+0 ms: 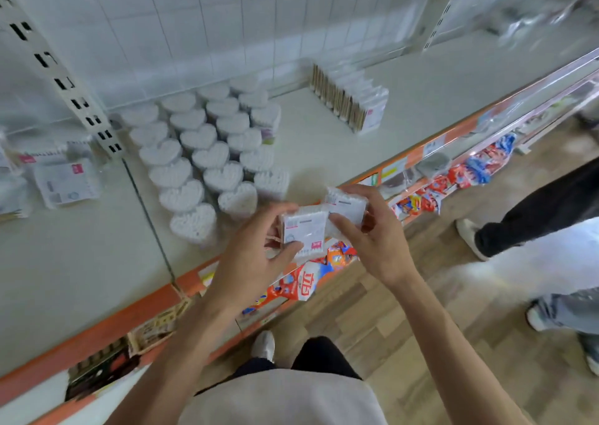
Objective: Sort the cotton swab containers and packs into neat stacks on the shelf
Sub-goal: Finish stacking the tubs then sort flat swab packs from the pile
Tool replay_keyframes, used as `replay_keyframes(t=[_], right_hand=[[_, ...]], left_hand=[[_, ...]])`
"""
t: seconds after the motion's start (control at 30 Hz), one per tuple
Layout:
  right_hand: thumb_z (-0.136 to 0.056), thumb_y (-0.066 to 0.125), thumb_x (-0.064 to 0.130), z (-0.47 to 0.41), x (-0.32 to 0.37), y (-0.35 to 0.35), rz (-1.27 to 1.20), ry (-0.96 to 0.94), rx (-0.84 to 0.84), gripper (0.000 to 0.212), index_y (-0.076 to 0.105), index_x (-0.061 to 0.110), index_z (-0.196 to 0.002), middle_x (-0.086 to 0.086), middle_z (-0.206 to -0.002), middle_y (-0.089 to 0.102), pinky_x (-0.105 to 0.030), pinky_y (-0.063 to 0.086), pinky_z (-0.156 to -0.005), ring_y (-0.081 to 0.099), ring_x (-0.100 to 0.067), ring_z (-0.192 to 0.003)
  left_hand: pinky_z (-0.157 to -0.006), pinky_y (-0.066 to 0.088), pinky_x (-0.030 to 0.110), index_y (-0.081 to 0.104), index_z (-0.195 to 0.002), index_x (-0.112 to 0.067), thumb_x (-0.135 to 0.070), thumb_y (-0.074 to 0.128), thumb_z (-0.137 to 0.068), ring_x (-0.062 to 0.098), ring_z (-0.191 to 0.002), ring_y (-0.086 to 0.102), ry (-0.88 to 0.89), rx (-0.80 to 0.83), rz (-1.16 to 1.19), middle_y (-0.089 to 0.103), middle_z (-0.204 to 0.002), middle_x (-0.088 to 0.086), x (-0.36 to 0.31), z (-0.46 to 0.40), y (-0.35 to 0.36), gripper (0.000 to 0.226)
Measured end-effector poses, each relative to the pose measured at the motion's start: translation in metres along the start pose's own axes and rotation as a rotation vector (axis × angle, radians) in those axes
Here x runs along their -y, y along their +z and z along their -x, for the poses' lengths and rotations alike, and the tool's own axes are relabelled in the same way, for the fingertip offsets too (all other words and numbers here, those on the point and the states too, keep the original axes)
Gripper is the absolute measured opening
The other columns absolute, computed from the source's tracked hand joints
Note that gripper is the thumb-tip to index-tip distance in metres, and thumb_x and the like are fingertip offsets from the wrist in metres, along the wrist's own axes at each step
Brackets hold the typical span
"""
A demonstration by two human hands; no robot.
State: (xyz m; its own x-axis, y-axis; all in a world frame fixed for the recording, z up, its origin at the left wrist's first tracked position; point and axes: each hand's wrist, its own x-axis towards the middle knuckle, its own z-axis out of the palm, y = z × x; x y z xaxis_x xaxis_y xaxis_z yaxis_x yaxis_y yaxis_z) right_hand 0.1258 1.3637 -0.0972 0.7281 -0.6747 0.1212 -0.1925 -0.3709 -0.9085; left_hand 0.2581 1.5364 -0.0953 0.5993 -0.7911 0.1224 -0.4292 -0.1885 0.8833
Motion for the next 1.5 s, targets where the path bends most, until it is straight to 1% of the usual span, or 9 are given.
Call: replay_keyframes(t=[0.37,0.57,0.67,0.8,0.9,1.07,1.17,1.33,1.5], right_hand=[[-0.091,0.074,0.025,-0.089,-0.055,-0.067,0.000,-0.001,0.111,0.035,0.055,0.033,-0.119,0.006,-0.093,0.069,-0.050,0.056,-0.070,0.067,-0.024,-0.080],[-0.092,0.073,0.019,-0.149,-0.082,-0.121,-0.023,-0.036,0.200,0.036,0.054,0.025,-0.121,0.004,-0.091,0.069,-0.025,0.053,-0.057,0.066,-0.011,-0.072],[-0.093,0.072,0.022,-0.170,-0.093,-0.135,0.012,-0.035,0.246,0.035,0.053,0.029,-0.122,-0.007,-0.084,0.066,-0.035,0.053,-0.060,0.062,-0.027,-0.072],[-0.093,0.071,0.029,-0.188,-0.099,-0.133,0.026,-0.038,0.299,0.037,0.051,0.037,-0.123,-0.006,-0.091,0.068,-0.040,0.057,-0.070,0.064,-0.028,-0.080],[-0.093,0.070,0.031,-0.198,-0.091,-0.116,0.023,-0.031,0.415,0.040,0.048,0.038,-0.125,-0.006,-0.090,0.066,-0.033,0.058,-0.070,0.064,-0.025,-0.076],[-0.092,0.071,0.031,-0.220,-0.076,-0.075,0.073,-0.029,0.518,0.051,0.043,0.021,-0.133,0.001,-0.072,0.047,-0.011,0.039,-0.052,0.047,-0.011,-0.059],[-0.090,0.073,0.033,-0.222,-0.078,-0.057,0.122,-0.042,0.573,0.050,0.045,0.016,-0.128,0.003,-0.078,0.054,-0.012,0.039,-0.053,0.054,-0.013,-0.067],[-0.092,0.066,0.044,-0.226,-0.081,-0.055,0.427,-0.219,0.543,0.051,0.053,0.013,-0.131,-0.014,-0.126,0.055,-0.038,0.044,-0.090,0.052,-0.033,-0.117],[-0.094,0.066,0.034,-0.216,-0.058,-0.094,0.481,-0.480,0.492,0.042,0.059,0.020,-0.133,-0.002,-0.142,0.048,-0.036,0.046,-0.098,0.048,-0.020,-0.128]], left_hand=[[-0.080,0.056,0.020,0.052,-0.126,-0.037,-0.021,0.079,-0.084,-0.001,-0.096,0.066,0.005,-0.118,-0.196,0.066,-0.115,-0.014,-0.018,-0.074,0.069,0.053],[-0.081,0.052,0.011,0.057,-0.125,-0.031,-0.018,0.081,-0.083,-0.005,-0.096,0.064,-0.079,-0.251,-0.191,0.065,-0.111,-0.021,-0.033,-0.092,0.113,0.050],[-0.079,0.056,0.016,0.057,-0.124,-0.027,-0.020,0.080,-0.082,-0.004,-0.095,0.066,-0.104,-0.305,-0.224,0.063,-0.108,-0.023,-0.038,-0.098,0.127,0.048],[-0.080,0.056,0.020,0.056,-0.125,-0.026,-0.023,0.079,-0.083,0.000,-0.095,0.067,-0.129,-0.377,-0.260,0.064,-0.112,-0.016,-0.046,-0.098,0.140,0.047],[-0.079,0.053,0.012,0.057,-0.124,-0.026,-0.024,0.079,-0.083,-0.002,-0.094,0.066,-0.185,-0.443,-0.266,0.064,-0.112,-0.019,-0.052,-0.095,0.148,0.046],[-0.076,0.055,0.014,0.057,-0.124,-0.025,-0.021,0.078,-0.085,-0.002,-0.094,0.066,-0.233,-0.508,-0.271,0.065,-0.112,-0.016,-0.060,-0.095,0.151,0.044],[-0.074,0.052,0.010,0.057,-0.124,-0.023,-0.021,0.074,-0.088,-0.003,-0.095,0.066,-0.268,-0.547,-0.251,0.063,-0.110,-0.021,-0.063,-0.086,0.151,0.040],[-0.073,0.050,0.008,0.056,-0.124,-0.023,-0.022,0.072,-0.090,-0.005,-0.097,0.065,-0.295,-0.594,-0.283,0.062,-0.108,-0.022,-0.063,-0.081,0.152,0.037],[-0.081,0.051,0.013,0.057,-0.127,-0.023,-0.021,0.069,-0.093,0.002,-0.097,0.064,-0.257,-0.539,-0.309,0.063,-0.116,-0.014,-0.072,-0.093,0.152,0.037]])
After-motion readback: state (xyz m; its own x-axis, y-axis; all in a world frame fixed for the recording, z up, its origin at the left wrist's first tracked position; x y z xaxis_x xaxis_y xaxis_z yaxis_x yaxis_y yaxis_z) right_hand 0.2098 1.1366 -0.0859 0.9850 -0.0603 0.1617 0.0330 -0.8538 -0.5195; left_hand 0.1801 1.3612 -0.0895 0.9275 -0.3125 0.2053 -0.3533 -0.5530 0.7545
